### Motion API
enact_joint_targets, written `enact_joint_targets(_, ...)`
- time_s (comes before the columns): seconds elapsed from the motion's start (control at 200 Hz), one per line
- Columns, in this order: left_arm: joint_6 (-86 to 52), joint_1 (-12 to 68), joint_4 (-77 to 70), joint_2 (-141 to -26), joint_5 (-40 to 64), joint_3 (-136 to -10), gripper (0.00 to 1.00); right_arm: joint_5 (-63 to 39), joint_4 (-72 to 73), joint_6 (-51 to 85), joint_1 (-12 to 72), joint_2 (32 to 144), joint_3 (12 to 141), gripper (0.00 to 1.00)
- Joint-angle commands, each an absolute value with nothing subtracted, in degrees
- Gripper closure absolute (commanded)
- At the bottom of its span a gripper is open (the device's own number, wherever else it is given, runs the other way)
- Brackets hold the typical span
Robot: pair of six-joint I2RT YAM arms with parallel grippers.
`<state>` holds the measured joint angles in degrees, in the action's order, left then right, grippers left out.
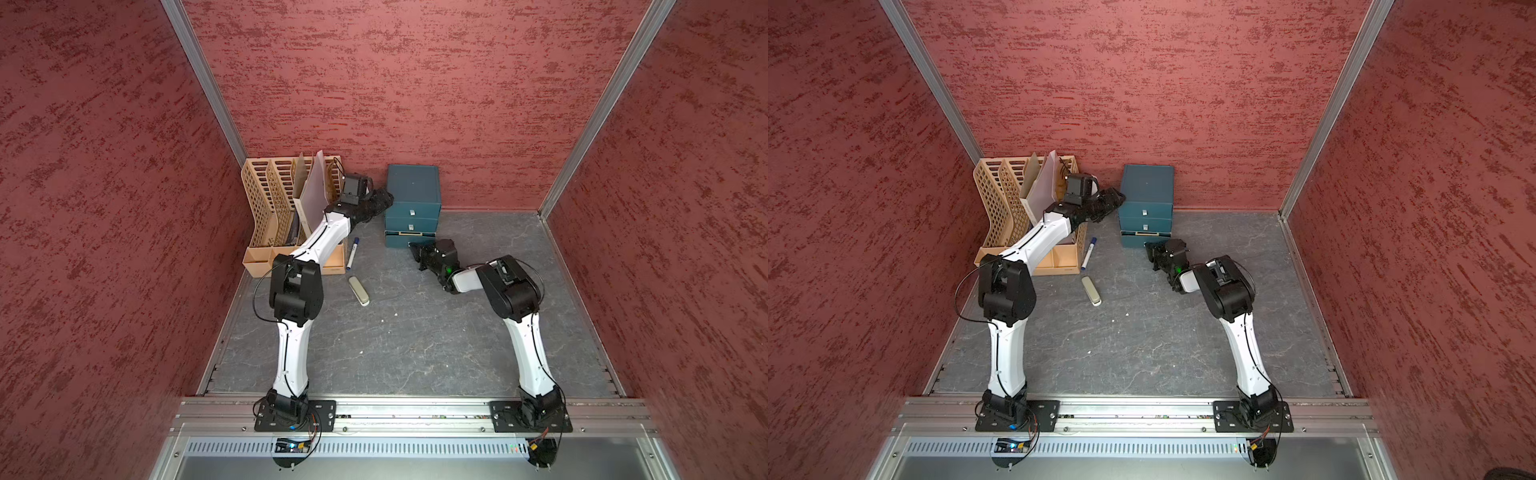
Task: Place the brooch boxes into the drawer by color
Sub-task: Close the drawer in the storage box.
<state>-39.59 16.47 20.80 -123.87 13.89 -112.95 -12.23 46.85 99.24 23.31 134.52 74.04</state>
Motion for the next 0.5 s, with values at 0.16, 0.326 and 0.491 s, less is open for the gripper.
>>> enact_joint_targets(0.16, -38.5, 17.3, 25.6, -123.9, 13.7, -113.3, 0.21, -9.7, 43.9, 101.9, 21.6, 137.7, 77.7, 1.0)
enact_joint_targets(0.326, -38.5, 17.5, 25.6, -123.8, 13.6, -113.4, 0.21, -9.6, 42.1, 102.0, 21.4, 138.3, 79.5, 1.0)
enact_joint_targets(0.491, -38.6, 17.8, 25.5, -123.8, 13.6, -113.6, 0.21, -9.7, 40.8, 102.1, 21.2, 138.9, 80.3, 1.0)
